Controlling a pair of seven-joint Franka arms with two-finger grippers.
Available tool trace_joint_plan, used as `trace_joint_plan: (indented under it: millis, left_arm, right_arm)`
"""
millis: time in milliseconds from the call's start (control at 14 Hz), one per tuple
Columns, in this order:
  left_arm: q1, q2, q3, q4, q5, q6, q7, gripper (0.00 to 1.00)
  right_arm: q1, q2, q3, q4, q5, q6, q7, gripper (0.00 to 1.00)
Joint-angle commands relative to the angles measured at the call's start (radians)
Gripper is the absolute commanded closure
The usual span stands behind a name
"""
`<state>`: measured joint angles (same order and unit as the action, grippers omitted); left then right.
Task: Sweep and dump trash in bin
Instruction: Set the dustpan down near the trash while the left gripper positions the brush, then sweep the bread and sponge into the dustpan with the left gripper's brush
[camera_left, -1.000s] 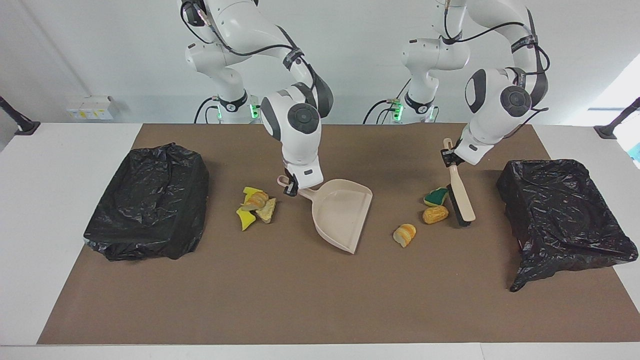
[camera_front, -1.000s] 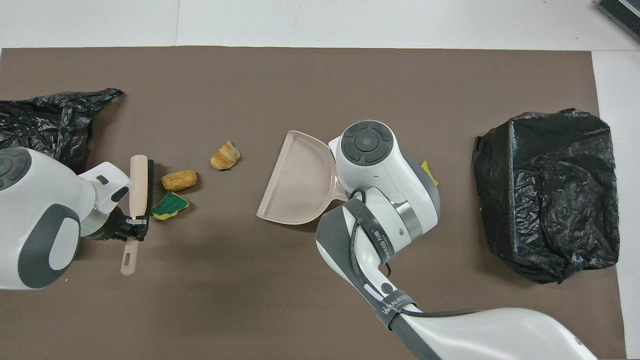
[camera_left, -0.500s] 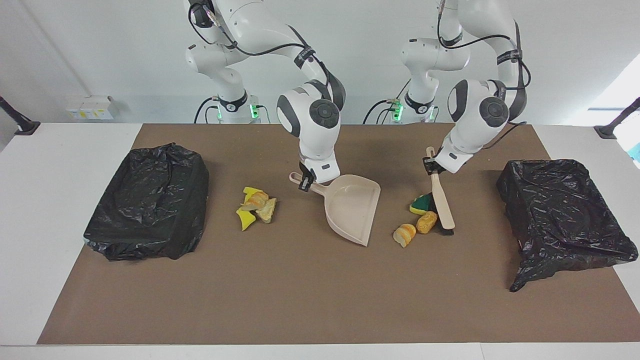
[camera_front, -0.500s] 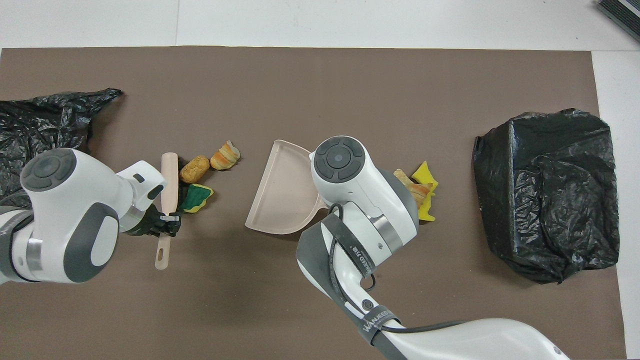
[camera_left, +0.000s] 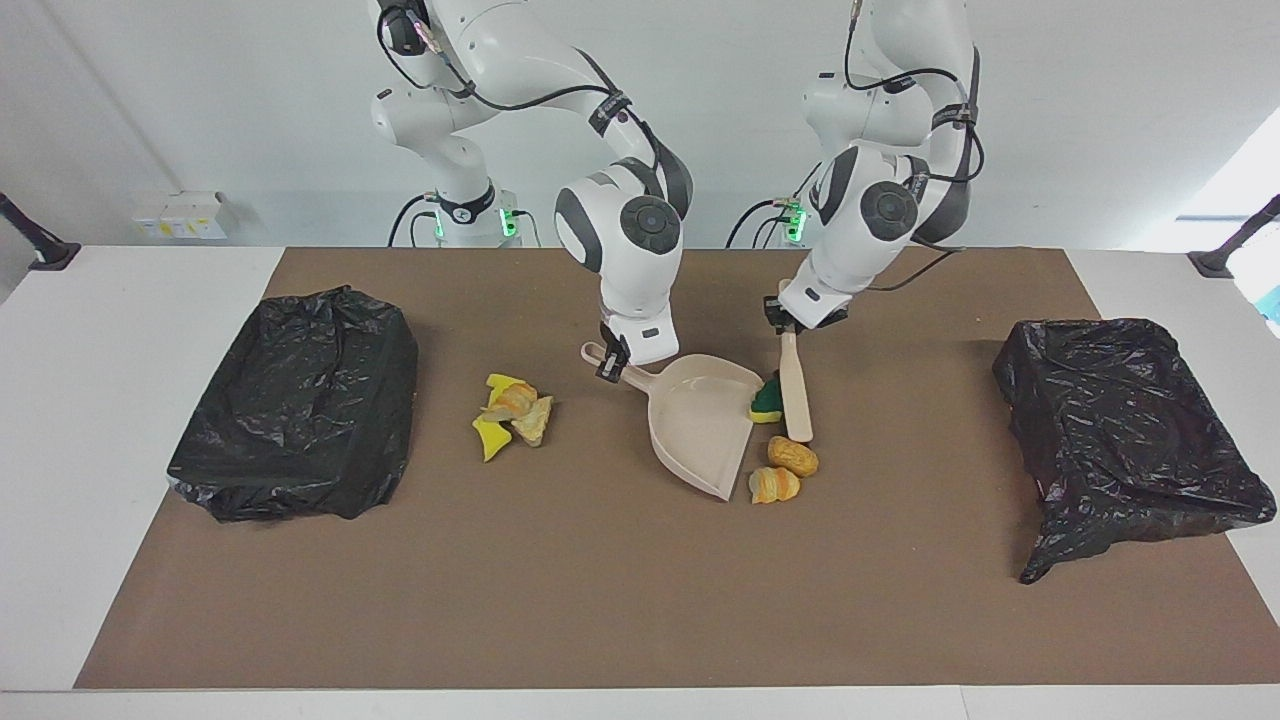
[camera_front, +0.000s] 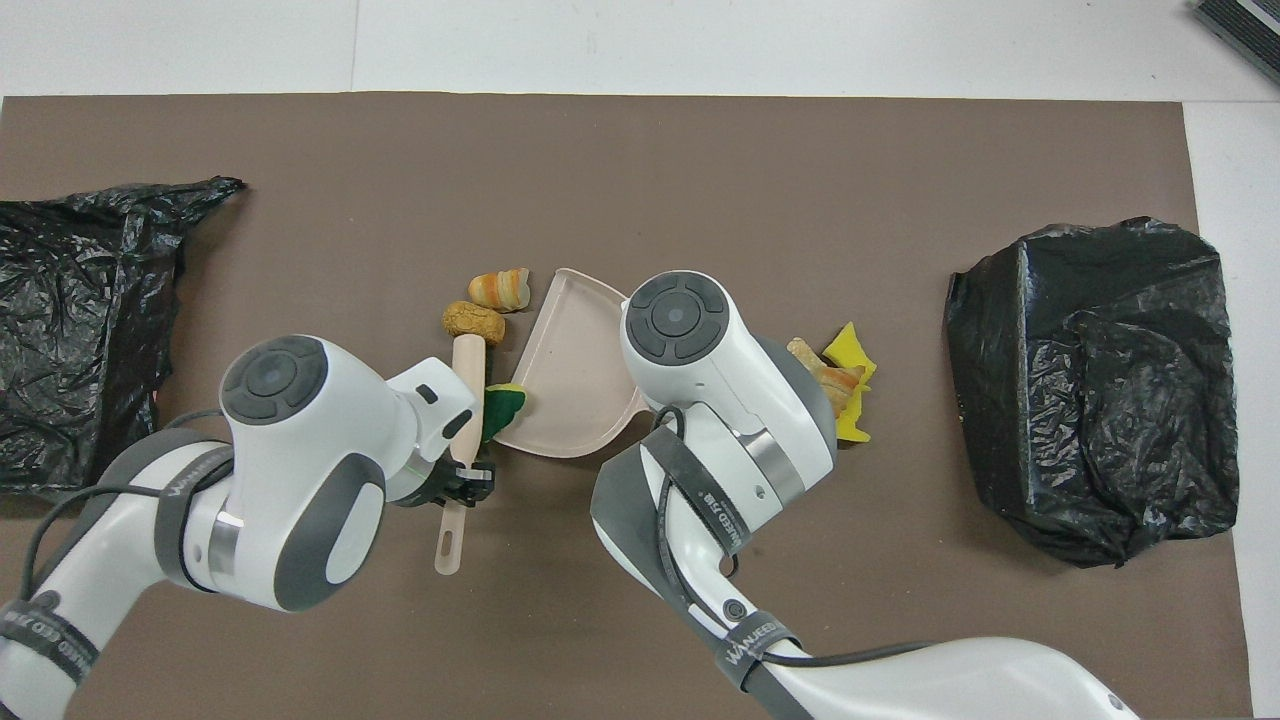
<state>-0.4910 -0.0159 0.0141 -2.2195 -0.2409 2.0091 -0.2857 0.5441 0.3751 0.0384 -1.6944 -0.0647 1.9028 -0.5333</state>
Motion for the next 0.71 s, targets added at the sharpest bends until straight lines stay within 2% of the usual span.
trace_joint_plan:
  millis: [0,143,286,429,643]
  left_arm:
    - [-0.093,-0.018,0.010,0.000,-0.064,0.003,-0.049,1.00]
    - [-0.110,-0.019,0.004,0.018,-0.107,-0.010,-0.082,1.00]
    - [-0.094,-0.021,0.012,0.093,-0.126,-0.077,-0.113,1.00]
    - [-0.046,-0.019,0.020,0.165,-0.108,-0.138,-0.113,1.00]
    - [0.054,-0.010,0.020,0.176,-0.069,-0.118,-0.049,1.00]
  right_arm:
    - [-0.003,-0.009,0.005,0.006,-0.006,-0.002,0.027,1.00]
    - [-0.003,-0.009,0.005,0.006,-0.006,-0.002,0.033,1.00]
    - [-0.003,-0.009,0.005,0.006,-0.006,-0.001,0.035,1.00]
    - [-0.003,-0.009,0.005,0.004,-0.006,-0.001,0.035,1.00]
    - [-0.004,-0.009,0.005,0.001,-0.001,-0.007,0.033,1.00]
